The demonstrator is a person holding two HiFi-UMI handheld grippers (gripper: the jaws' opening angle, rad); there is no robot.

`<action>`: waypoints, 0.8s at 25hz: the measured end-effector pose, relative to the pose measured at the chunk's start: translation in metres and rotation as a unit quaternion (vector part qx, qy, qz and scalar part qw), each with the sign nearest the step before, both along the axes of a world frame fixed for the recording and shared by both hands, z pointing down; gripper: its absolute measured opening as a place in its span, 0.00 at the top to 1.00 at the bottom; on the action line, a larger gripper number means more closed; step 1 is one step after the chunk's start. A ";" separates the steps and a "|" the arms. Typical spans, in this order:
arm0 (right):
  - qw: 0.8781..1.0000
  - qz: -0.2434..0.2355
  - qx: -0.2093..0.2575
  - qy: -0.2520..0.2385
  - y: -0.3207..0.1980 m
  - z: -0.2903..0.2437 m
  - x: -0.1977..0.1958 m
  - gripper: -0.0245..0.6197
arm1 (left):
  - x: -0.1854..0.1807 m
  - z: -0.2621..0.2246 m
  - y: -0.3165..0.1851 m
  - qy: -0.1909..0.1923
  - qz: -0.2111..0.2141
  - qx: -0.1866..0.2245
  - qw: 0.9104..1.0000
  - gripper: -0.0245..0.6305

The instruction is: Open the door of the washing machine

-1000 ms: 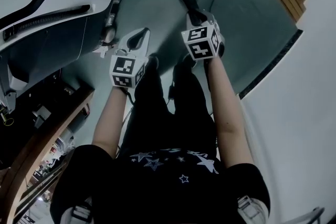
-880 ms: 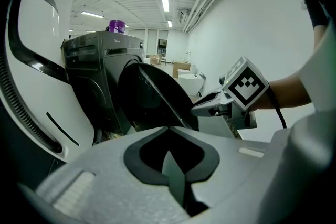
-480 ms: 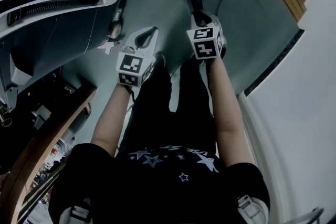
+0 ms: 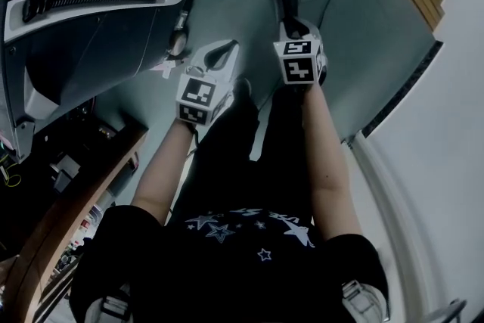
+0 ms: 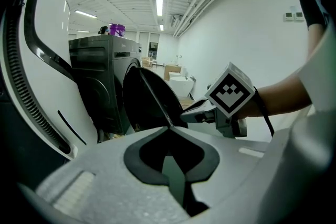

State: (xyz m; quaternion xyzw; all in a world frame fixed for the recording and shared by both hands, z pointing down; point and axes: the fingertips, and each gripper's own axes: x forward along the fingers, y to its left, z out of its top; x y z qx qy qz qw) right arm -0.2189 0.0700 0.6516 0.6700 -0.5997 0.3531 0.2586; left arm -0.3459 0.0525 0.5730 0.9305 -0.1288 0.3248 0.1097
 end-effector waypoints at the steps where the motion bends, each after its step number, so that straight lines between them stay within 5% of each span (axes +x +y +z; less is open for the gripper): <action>1: 1.000 0.005 0.000 -0.001 -0.001 0.000 -0.003 0.85 | -0.004 -0.001 -0.001 0.002 0.002 0.000 1.000 0.95; 20: 0.998 0.044 0.026 0.025 0.002 -0.057 -0.013 0.87 | -0.028 -0.058 -0.017 0.050 0.005 0.016 0.999 0.95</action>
